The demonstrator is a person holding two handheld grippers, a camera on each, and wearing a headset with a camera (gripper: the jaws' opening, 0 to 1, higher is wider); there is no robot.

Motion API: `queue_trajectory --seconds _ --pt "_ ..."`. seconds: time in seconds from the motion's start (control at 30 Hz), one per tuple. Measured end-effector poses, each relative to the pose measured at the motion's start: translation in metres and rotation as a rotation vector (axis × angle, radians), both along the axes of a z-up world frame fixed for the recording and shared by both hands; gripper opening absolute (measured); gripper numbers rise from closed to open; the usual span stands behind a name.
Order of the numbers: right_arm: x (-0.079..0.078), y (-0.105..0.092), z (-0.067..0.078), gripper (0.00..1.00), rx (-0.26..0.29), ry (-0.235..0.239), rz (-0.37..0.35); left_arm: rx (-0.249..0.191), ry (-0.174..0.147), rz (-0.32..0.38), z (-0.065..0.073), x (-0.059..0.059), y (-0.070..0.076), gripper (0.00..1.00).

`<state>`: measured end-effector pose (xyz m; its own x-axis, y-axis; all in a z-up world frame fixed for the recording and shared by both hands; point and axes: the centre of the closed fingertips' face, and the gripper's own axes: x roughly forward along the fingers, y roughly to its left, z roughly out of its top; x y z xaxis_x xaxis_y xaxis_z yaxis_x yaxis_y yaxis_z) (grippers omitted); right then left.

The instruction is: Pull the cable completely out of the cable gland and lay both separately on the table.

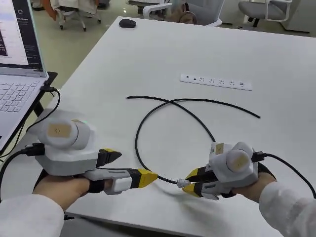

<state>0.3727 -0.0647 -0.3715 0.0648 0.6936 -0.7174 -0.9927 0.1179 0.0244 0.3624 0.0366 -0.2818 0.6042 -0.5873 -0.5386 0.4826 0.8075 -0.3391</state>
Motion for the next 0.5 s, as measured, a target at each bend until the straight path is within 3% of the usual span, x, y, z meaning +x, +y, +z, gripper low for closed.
queue_trajectory --seconds 0.27,0.5 --pt "-0.007 -0.003 0.035 0.11 0.053 -0.027 0.006 -0.001 -0.033 -0.039 0.004 -0.001 -0.007 0.63" --pt "-0.02 0.002 0.069 0.11 0.117 -0.055 0.019 -0.019 -0.09 -0.091 0.016 -0.002 -0.018 0.57"
